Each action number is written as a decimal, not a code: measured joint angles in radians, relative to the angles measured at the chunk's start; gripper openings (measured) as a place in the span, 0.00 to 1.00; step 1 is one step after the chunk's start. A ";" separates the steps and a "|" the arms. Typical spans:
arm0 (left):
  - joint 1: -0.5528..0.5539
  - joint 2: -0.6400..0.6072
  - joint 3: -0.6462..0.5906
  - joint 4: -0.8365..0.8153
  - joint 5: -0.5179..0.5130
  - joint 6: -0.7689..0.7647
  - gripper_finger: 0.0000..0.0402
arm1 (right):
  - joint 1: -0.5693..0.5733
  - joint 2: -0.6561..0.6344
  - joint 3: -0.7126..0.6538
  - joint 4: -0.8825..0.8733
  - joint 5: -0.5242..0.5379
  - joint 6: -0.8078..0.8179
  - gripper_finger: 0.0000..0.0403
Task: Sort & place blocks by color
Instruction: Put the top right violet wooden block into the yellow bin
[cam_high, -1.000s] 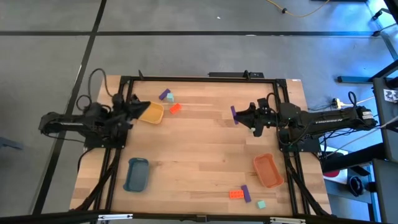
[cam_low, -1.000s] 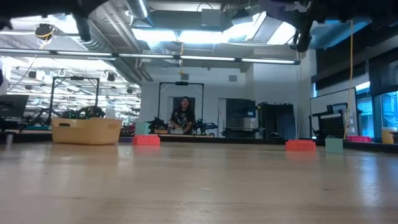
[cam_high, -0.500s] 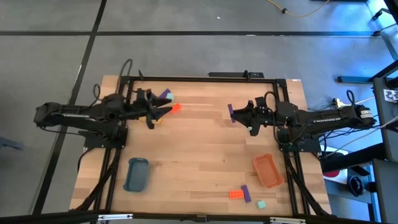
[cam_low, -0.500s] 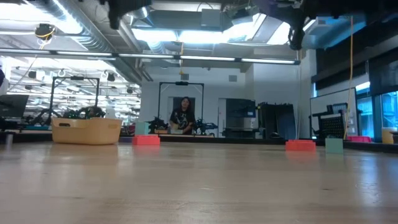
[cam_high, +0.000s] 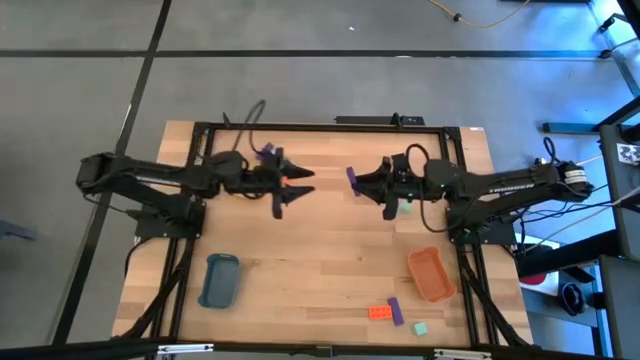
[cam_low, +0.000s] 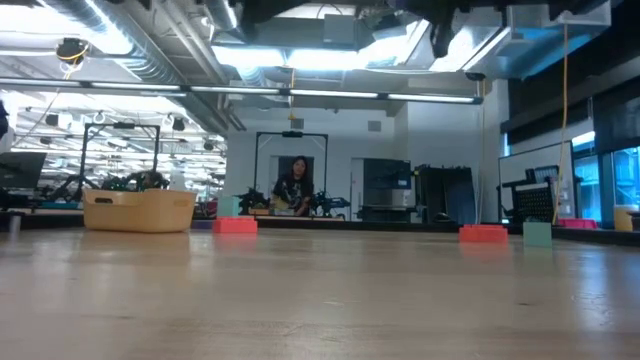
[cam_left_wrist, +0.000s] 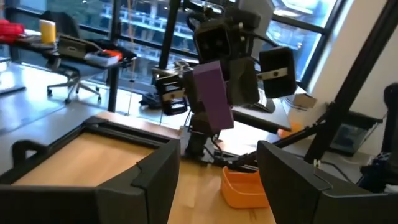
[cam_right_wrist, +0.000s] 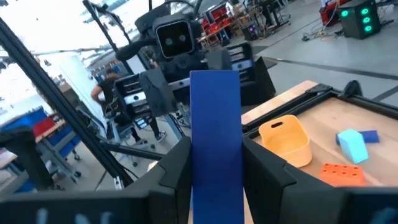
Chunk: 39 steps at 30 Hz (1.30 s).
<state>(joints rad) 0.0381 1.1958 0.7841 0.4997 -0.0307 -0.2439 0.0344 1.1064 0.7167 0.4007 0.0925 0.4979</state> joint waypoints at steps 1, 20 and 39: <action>-0.005 0.027 0.015 0.016 0.002 0.008 0.51 | 0.006 0.018 0.012 0.000 0.000 -0.008 0.27; -0.022 0.228 0.207 0.035 0.018 0.011 0.51 | 0.031 0.137 0.137 -0.080 -0.059 -0.106 0.27; -0.019 0.219 0.208 0.017 0.054 -0.052 0.26 | 0.031 0.131 0.136 -0.059 -0.057 -0.127 0.27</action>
<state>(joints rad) 0.0188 1.4151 0.9916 0.5171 0.0228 -0.2957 0.0658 1.2374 0.8525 0.3417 0.0357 0.3707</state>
